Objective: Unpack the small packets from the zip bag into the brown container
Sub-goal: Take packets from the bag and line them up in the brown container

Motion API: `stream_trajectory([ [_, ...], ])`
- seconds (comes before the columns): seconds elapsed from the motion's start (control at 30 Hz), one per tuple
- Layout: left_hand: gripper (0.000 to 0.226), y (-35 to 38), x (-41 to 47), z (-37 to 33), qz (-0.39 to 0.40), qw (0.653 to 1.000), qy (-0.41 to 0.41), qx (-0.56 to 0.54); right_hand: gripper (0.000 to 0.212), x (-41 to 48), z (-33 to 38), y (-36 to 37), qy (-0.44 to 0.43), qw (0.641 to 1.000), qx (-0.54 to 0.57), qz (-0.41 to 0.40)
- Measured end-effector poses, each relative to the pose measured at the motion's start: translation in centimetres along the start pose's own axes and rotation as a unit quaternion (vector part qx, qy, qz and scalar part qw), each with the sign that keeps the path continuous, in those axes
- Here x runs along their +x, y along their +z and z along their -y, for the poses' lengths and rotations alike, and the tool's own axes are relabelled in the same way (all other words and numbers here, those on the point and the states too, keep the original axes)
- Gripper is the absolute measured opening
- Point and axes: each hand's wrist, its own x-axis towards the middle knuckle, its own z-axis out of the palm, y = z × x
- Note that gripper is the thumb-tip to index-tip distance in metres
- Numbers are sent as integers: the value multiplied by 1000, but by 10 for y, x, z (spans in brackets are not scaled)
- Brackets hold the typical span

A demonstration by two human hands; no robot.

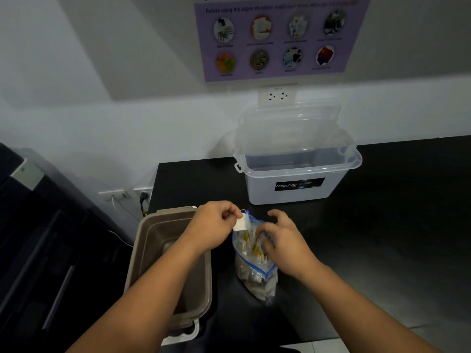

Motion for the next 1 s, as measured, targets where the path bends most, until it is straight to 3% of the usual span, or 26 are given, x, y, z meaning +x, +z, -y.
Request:
stream_trajectory([
  [0.23,24,-25,-9,5,-3,996,-25,-88,33,19,27,-12,-175,945,-270,67],
  [0.37,30,-37,-15,10,3,992,-36,-121,29,29,28,-11,-198,919,-328,87],
  [0.47,26,-45,-20,14,-6,992,-49,-115,27,30,25,-14,-191,922,-324,87],
  [0.57,11,-55,-26,20,-52,995,-49,-65,17,30,22,-21,-154,959,-229,59],
  [0.63,8,-63,-28,28,-71,996,-50,-30,4,31,22,-29,-109,986,-119,47],
  [0.7,7,-70,-30,35,-83,995,-57,-27,8,31,24,-35,-52,998,20,43],
  [0.83,8,-76,-35,48,-73,993,-94,-27,9,28,34,-42,6,975,220,24],
  [1.0,9,-59,-28,71,-42,983,-154,96,8,25,46,-33,28,927,373,35],
])
